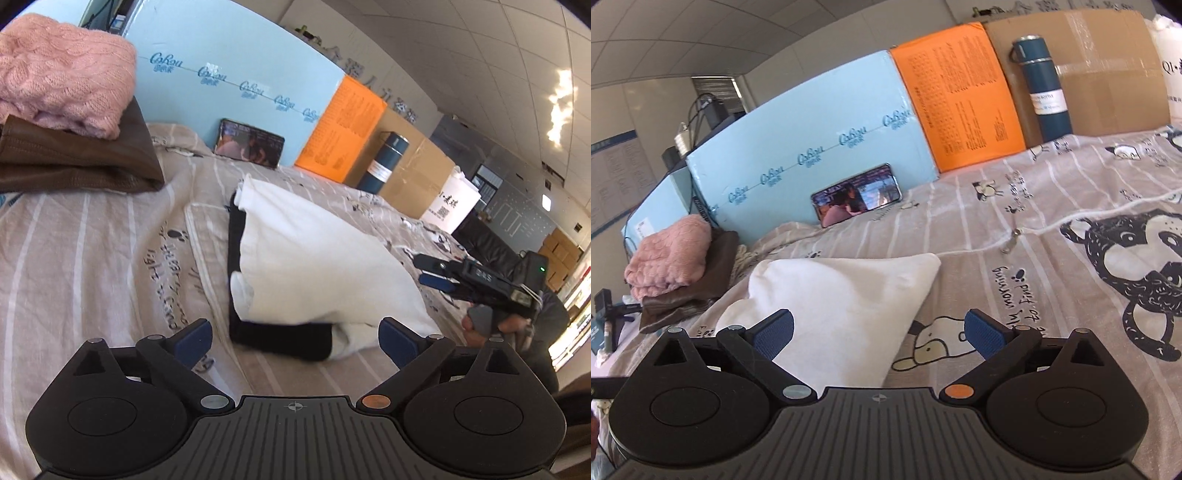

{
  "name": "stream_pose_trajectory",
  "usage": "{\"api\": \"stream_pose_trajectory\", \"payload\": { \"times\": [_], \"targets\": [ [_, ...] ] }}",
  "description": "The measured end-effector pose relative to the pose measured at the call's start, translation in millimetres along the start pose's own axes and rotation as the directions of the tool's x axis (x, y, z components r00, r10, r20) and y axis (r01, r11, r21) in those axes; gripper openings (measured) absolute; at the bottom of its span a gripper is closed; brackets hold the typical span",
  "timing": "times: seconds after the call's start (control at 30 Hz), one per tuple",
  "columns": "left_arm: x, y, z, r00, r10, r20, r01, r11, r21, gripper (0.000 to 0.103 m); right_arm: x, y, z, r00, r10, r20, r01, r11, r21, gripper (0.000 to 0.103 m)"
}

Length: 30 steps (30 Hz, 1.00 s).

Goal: Fold clothes

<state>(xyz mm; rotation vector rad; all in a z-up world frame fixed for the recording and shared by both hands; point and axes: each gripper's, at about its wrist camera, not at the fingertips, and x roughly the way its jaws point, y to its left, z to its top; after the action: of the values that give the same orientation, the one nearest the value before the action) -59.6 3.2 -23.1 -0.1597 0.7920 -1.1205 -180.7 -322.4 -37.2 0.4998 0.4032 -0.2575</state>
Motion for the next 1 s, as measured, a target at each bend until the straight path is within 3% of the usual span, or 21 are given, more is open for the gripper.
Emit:
{"api": "stream_pose_trajectory", "payload": {
  "times": [0.13, 0.3, 0.43, 0.6, 0.8, 0.83, 0.87, 0.97, 1.0],
  "targets": [
    [14, -5, -5, 0.993, -0.103, -0.052, 0.101, 0.994, -0.037, 0.099, 21, -9, 7, 0.998, 0.011, -0.058, -0.007, 0.998, 0.065, 0.102],
    [44, -9, -2, 0.989, -0.131, -0.07, 0.126, 0.99, -0.069, 0.103, 49, -12, 25, 0.988, 0.077, -0.134, -0.06, 0.99, 0.124, 0.103],
    [61, -5, 2, 0.99, -0.143, -0.01, 0.14, 0.981, -0.132, 0.103, 71, -7, 37, 0.981, 0.096, -0.17, -0.072, 0.988, 0.14, 0.103],
    [72, -3, 10, 0.994, -0.099, 0.053, 0.108, 0.975, -0.193, 0.103, 89, 4, 44, 0.983, 0.045, -0.179, -0.025, 0.993, 0.112, 0.099],
    [74, 1, 15, 0.993, -0.034, 0.115, 0.068, 0.952, -0.299, 0.103, 89, 8, 44, 0.989, 0.045, -0.144, -0.026, 0.992, 0.127, 0.079],
    [75, 3, 17, 0.992, -0.024, 0.127, 0.064, 0.947, -0.315, 0.102, 88, 10, 45, 0.989, 0.04, -0.139, -0.023, 0.992, 0.123, 0.072],
    [75, 3, 19, 0.991, -0.011, 0.135, 0.054, 0.945, -0.322, 0.102, 86, 11, 46, 0.99, 0.036, -0.134, -0.02, 0.993, 0.119, 0.059],
    [77, -4, 21, 0.988, 0.077, 0.133, -0.036, 0.958, -0.285, 0.087, 85, 12, 47, 0.992, 0.014, -0.124, -0.001, 0.994, 0.106, 0.038],
    [78, -8, 21, 0.986, 0.108, 0.127, -0.072, 0.964, -0.256, 0.072, 84, 11, 47, 0.992, 0.005, -0.123, 0.008, 0.995, 0.101, 0.034]
  ]
}}
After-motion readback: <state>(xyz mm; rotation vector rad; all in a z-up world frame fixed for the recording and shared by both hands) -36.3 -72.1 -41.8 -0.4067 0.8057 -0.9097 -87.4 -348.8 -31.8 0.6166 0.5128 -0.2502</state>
